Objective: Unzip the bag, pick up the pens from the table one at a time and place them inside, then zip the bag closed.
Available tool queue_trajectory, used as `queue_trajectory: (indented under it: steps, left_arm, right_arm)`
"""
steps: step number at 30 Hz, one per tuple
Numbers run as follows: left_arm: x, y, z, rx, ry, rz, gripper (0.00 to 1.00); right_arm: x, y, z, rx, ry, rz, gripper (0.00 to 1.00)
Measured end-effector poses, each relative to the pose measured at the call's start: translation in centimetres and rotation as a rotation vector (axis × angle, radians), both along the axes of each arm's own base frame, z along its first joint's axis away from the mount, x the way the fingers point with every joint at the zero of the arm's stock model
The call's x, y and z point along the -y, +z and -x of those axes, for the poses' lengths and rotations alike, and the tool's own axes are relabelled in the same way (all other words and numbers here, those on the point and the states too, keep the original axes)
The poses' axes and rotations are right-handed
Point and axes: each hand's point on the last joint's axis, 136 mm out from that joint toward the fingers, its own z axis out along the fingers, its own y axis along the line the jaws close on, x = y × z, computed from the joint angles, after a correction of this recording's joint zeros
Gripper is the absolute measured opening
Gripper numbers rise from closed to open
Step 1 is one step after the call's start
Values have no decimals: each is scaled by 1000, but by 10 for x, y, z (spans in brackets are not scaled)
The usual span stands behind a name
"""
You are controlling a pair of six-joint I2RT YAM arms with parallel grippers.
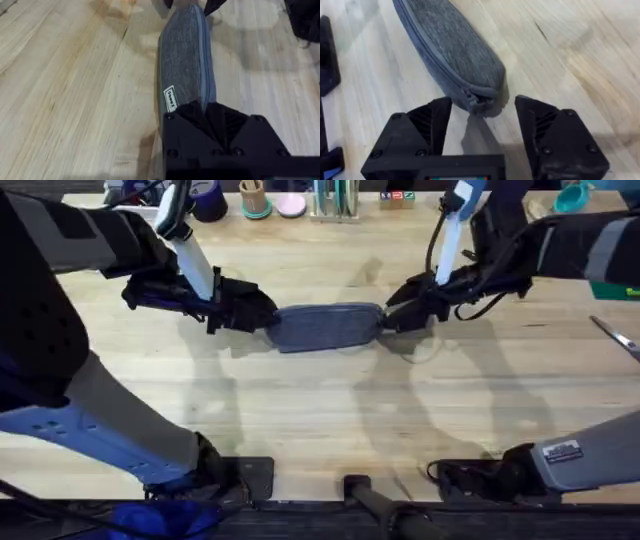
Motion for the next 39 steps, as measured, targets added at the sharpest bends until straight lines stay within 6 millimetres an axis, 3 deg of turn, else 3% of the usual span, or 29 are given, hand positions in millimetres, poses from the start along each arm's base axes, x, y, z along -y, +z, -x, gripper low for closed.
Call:
queue_trajectory:
  steps: [9,16,26,29,39]
  left_arm:
    - [0,0,0,0,0,0,42]
    - [0,0,0,0,0,0,42]
    - [0,0,0,1,0,0,42]
    - [0,0,-1,4,1,0,42]
    - [0,0,-1,4,0,0,42]
  right_arm:
    - [-7,-8,2,-20,18,0,725]
    - [-7,-8,3,-24,18,-4,447]
    - [-5,-7,3,-42,2,-13,254]
    - [-3,-5,4,-61,-11,-36,57]
    - [0,2,2,-63,-26,-87,30]
